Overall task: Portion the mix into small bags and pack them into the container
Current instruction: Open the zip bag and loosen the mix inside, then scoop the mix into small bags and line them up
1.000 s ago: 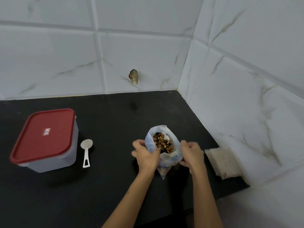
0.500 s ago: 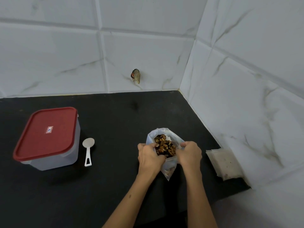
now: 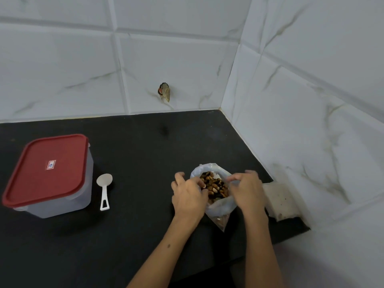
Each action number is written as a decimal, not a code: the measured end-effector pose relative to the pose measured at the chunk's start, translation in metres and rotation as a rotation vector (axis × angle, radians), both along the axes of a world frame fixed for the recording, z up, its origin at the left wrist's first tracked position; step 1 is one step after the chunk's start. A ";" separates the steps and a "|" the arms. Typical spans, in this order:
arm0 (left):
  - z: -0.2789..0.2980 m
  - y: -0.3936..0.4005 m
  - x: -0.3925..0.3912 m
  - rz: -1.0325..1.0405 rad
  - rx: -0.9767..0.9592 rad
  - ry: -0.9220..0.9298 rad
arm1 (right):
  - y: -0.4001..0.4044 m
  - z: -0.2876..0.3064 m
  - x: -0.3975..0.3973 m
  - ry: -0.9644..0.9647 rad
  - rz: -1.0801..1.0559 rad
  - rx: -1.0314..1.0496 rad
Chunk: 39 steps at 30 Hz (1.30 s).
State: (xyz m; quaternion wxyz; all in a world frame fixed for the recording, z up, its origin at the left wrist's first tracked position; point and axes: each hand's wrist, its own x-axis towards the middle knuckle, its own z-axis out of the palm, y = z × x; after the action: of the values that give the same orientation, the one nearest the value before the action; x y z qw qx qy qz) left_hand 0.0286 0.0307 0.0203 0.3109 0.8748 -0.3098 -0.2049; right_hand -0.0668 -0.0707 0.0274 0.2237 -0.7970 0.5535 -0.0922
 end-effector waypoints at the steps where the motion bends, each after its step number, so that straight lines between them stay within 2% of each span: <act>1: 0.000 -0.001 0.001 -0.032 0.028 0.018 | 0.000 -0.004 0.004 0.032 0.036 0.051; 5: -0.002 -0.002 0.007 -0.095 0.082 0.072 | -0.004 -0.015 0.006 0.067 0.031 0.182; 11: -0.007 -0.002 0.002 -0.142 0.019 0.016 | -0.009 -0.014 -0.002 0.008 0.000 0.068; 14: -0.008 -0.003 -0.001 -0.148 0.003 0.034 | -0.009 -0.012 -0.006 0.023 0.047 0.089; 18: -0.007 -0.006 -0.004 -0.092 -0.033 0.079 | -0.009 -0.004 -0.006 0.049 0.092 0.208; 22: -0.008 -0.008 -0.005 -0.113 0.060 0.083 | -0.006 0.003 -0.005 0.115 0.055 0.394; 26: -0.012 -0.005 -0.007 -0.110 0.075 0.097 | -0.001 0.003 -0.009 0.060 0.023 0.416; 31: -0.008 0.005 0.001 -0.087 -0.073 0.105 | 0.005 0.019 -0.018 -0.058 0.053 0.401; 34: 0.001 0.015 0.019 -0.028 -0.217 0.097 | 0.003 0.031 -0.016 -0.165 0.030 0.262; 36: 0.008 0.025 0.036 0.078 -0.290 0.105 | 0.005 0.039 -0.004 -0.258 0.011 0.142; 39: 0.015 0.048 0.061 0.334 -0.503 0.149 | 0.018 0.045 0.025 -0.444 0.031 0.033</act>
State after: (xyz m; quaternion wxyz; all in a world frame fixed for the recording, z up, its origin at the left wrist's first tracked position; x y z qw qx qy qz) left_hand 0.0896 0.0785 0.0358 0.5689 0.7919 -0.1789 -0.1316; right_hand -0.0422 -0.0528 0.0727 0.3545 -0.7618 0.4797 -0.2528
